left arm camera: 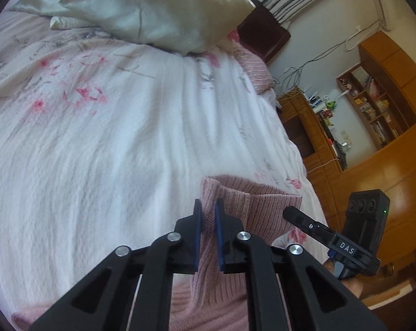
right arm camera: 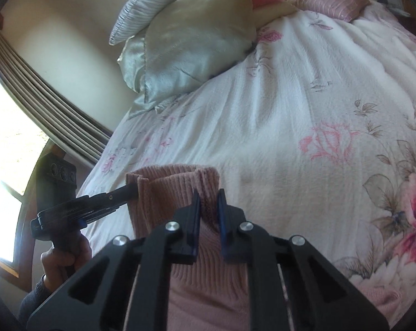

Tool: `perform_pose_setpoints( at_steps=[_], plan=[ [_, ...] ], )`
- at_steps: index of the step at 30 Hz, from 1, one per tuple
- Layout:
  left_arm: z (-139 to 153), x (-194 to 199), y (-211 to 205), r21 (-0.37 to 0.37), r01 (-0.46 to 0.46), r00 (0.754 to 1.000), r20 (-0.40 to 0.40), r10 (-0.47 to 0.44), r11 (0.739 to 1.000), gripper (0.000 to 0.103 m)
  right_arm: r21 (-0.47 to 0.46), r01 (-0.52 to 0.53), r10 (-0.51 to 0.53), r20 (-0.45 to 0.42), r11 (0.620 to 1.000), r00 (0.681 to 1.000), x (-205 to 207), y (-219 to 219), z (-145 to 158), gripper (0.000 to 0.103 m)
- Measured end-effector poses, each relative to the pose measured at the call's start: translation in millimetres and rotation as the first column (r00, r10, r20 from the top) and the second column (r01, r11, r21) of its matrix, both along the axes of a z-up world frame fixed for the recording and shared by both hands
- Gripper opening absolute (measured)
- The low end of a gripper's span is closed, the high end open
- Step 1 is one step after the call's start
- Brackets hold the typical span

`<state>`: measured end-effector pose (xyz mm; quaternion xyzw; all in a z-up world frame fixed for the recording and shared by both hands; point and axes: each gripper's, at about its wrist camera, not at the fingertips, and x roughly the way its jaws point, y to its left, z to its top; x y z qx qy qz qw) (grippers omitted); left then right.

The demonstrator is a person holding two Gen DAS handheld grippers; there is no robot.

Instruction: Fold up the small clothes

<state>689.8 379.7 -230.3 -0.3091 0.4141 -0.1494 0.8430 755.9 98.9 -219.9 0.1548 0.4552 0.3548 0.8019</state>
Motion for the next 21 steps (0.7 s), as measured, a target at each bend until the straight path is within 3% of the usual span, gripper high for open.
perform_pose_setpoints(
  at_steps=[6, 9, 10, 12, 13, 15, 18, 21],
  plan=[
    [51.1, -85.3, -25.2, 0.012, 0.103, 0.987, 0.125, -0.103, 0.995, 0.009, 0.034, -0.094, 0.090, 0.099, 0.995, 0.991, -90.4, -25.3, 47.1, 0.010],
    [41.7, -145.9, -39.1, 0.024, 0.171, 0.979, 0.112, -0.173, 0.985, 0.010, 0.029, -0.156, 0.153, 0.096, 0.987, 0.984, -142.6, -38.0, 42.9, 0.012],
    [29.9, -162.5, -42.9, 0.019, 0.196, 0.977, 0.077, -0.197, 0.980, 0.016, 0.005, -0.177, 0.176, 0.077, 0.984, 0.981, -158.0, -40.9, 33.0, 0.018],
    [-4.7, -188.9, -47.9, 0.023, 0.236, 0.972, -0.029, -0.235, 0.972, 0.041, -0.065, -0.202, 0.202, -0.006, 0.977, 0.979, -181.8, -45.8, 1.2, 0.029],
    [-19.5, -199.8, -46.7, 0.018, 0.221, 0.973, -0.074, -0.219, 0.975, 0.056, -0.084, -0.195, 0.192, -0.047, 0.977, 0.980, -189.9, -50.3, -13.0, 0.030],
    [-41.8, -215.5, -42.4, -0.030, 0.203, 0.969, -0.136, -0.205, 0.979, 0.060, -0.071, -0.170, 0.160, -0.127, 0.983, 0.979, -201.5, -63.0, -33.3, 0.030],
    [-47.5, -222.4, -38.8, -0.109, 0.160, 0.976, -0.132, -0.174, 0.981, 0.064, 0.033, -0.103, 0.107, -0.210, 0.994, 0.972, -203.8, -78.5, -39.9, 0.030],
    [-48.8, -210.3, -36.6, -0.136, 0.080, 0.985, -0.143, -0.099, 0.988, 0.080, 0.091, -0.025, 0.050, -0.285, 0.996, 0.957, -189.7, -78.0, -45.8, 0.038]
  ],
)
